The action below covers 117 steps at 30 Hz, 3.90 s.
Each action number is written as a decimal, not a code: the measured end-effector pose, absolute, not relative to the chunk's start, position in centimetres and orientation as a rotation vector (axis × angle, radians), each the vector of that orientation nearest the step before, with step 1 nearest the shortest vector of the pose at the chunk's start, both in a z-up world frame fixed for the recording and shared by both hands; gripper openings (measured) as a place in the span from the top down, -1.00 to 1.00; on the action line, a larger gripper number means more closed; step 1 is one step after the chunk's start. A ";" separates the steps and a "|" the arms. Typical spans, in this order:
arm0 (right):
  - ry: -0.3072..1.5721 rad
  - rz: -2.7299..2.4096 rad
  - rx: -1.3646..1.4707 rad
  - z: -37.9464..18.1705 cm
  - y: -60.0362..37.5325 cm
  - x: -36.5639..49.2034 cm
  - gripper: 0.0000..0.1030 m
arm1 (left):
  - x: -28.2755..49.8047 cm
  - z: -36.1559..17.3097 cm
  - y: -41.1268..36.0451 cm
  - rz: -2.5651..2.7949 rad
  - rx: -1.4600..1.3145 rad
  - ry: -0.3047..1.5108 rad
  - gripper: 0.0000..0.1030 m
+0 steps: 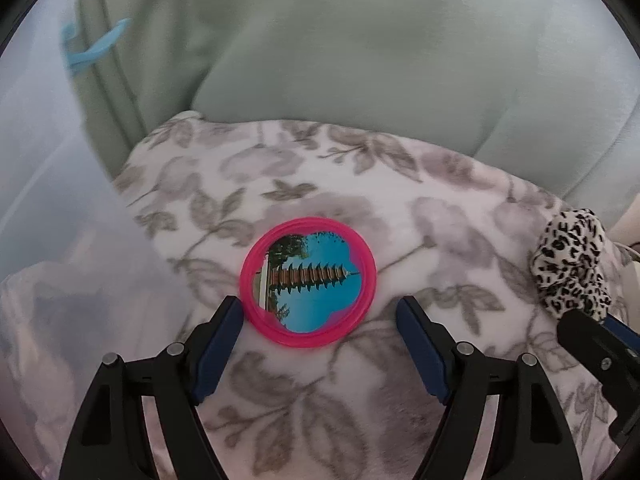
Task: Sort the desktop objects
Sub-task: 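Close the left tool on the pink mirror rim while the right tool grasps the leopard scrunchie, then lift and carry the pink mirror with the left tool while the right tool carries the scrunchie over the bin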
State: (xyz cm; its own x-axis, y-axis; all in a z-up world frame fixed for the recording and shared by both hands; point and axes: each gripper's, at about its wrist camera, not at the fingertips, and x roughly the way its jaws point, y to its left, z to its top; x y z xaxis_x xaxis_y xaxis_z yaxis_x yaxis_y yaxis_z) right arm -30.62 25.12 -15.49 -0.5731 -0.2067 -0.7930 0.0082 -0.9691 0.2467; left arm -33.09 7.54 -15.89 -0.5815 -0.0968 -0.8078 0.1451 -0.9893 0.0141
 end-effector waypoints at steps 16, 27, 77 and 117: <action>-0.296 -2.660 1.398 -15.7 25.1 -31.7 -0.67 | -35.7 -15.7 8.7 -2.707 1.349 -0.080 -0.69; -0.304 -2.680 1.418 -16.5 25.2 -32.4 -0.66 | -36.3 -15.7 8.2 -2.740 1.359 -0.007 -0.61; -0.596 -2.634 1.415 -13.2 25.0 -15.4 0.60 | -21.1 -14.7 8.2 -2.860 1.625 -0.047 -0.41; -0.516 -2.773 0.925 1.0 20.1 -7.3 0.60 | -9.8 1.4 1.7 -3.377 1.024 0.355 -0.41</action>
